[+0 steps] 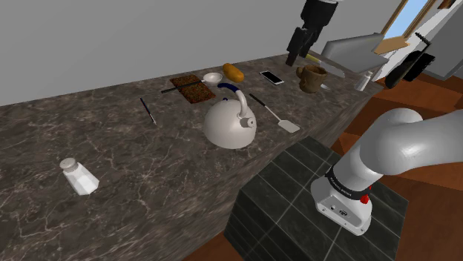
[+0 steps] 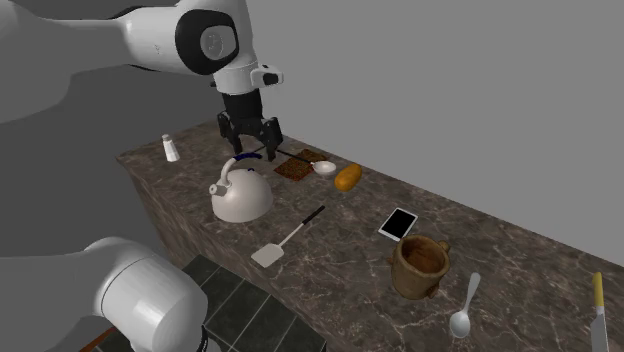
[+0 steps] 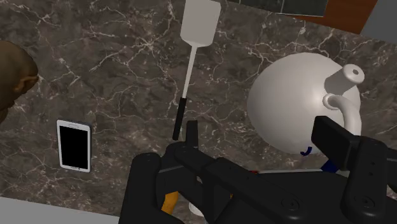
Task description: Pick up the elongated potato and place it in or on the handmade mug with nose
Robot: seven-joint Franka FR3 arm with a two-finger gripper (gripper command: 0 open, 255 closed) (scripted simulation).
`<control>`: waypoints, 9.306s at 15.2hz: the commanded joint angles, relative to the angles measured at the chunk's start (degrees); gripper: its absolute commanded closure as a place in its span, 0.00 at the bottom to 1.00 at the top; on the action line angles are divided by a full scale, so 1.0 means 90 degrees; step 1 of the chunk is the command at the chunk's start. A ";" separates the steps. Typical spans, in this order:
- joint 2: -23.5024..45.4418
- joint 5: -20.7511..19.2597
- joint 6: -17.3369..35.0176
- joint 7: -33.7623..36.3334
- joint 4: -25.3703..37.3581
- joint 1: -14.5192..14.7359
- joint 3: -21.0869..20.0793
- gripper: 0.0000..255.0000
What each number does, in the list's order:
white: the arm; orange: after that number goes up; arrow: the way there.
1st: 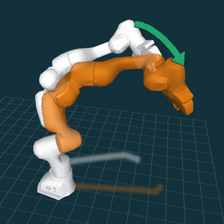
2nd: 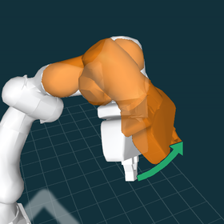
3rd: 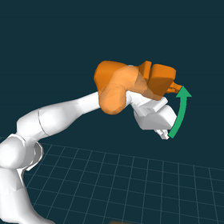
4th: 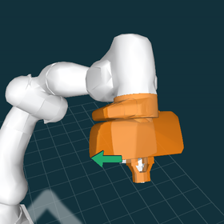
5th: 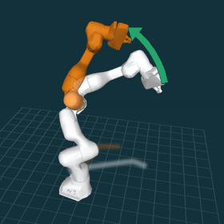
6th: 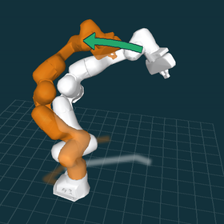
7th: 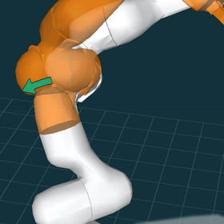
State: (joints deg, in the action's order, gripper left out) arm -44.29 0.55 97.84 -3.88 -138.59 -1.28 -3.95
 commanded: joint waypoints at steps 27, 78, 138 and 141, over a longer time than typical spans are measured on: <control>0.6415 -0.0649 0.2341 -0.0330 0.3920 -0.0493 0.0335 0.00; 0.8312 -0.0671 0.1169 -0.0560 0.6961 -0.0579 0.0417 1.00; 0.5472 -0.0297 0.1994 -0.4539 0.3574 -0.2992 0.1908 1.00; 0.5529 -0.0287 0.2239 -0.4537 0.3385 -0.2995 0.1909 1.00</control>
State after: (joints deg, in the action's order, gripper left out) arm 4.80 -2.16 117.07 -44.45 -107.04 -28.13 13.18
